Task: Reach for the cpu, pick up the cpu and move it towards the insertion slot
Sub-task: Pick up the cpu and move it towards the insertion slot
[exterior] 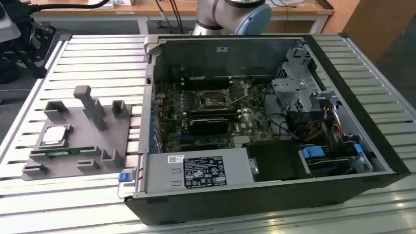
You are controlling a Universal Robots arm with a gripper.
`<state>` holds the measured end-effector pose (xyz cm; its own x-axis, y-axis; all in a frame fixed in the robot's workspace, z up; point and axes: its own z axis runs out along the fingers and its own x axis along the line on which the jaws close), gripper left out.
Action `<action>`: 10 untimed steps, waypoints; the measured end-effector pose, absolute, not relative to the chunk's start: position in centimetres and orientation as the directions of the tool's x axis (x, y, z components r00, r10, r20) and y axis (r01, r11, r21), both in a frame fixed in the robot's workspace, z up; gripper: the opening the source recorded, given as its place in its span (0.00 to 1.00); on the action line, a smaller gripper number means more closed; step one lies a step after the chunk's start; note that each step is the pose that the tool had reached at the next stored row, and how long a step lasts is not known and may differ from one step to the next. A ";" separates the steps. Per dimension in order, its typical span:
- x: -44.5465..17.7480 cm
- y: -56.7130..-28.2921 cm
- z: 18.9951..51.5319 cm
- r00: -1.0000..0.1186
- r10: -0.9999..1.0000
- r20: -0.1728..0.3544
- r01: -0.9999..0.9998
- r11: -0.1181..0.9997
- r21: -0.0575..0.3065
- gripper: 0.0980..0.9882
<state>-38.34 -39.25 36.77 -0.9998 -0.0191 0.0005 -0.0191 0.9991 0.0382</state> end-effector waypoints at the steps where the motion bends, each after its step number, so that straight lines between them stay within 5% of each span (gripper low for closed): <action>1: -38.3 -39.2 36.8 -1.000 -0.019 0.000 -0.019 0.999 0.038 0.01; 10: -38.8 -39.2 36.7 -1.000 -0.019 0.000 -0.019 0.999 0.038 0.01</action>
<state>-38.80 -39.25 36.74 -0.9998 -0.0191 0.0005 -0.0191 0.9991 0.0382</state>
